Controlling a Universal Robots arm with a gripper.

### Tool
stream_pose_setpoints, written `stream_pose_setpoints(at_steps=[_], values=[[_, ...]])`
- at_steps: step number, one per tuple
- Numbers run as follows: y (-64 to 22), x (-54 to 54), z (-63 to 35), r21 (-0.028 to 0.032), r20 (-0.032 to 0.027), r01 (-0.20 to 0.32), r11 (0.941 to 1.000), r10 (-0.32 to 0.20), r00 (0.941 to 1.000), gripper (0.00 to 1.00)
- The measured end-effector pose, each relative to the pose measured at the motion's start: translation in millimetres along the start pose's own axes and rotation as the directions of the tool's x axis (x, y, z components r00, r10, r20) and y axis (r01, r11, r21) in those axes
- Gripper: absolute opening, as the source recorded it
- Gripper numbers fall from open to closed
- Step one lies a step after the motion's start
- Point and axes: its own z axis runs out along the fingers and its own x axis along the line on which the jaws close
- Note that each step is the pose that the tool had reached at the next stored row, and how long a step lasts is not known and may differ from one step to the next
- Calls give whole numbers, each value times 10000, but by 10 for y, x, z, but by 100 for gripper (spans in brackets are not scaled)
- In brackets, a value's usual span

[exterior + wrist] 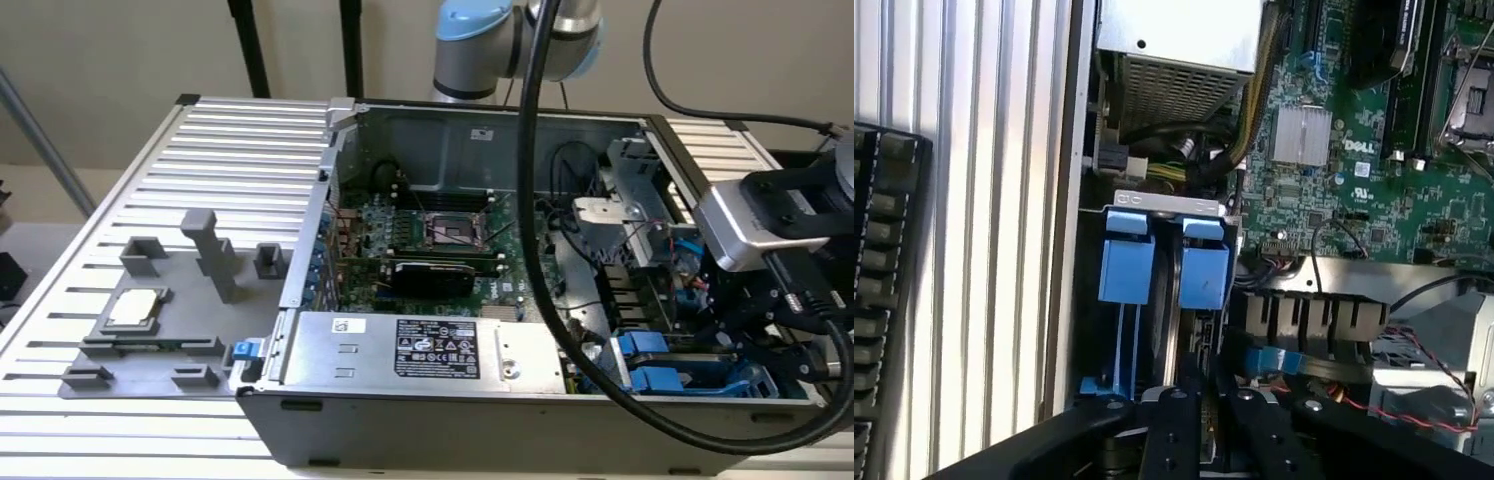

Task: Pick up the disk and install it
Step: 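Insert the first disk wire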

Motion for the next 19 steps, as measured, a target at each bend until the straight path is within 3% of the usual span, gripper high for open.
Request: stream_pose_setpoints(at_steps=[6, 16, 19], values=[[5, -1, 19, 274, -75, -148, 9995, 150, 9999, 0], [47, -33, 40, 567, -195, -283, 9980, 295, 9994, 0], [67, -42, 50, 614, -220, -333, 9976, 347, 9992, 0]])
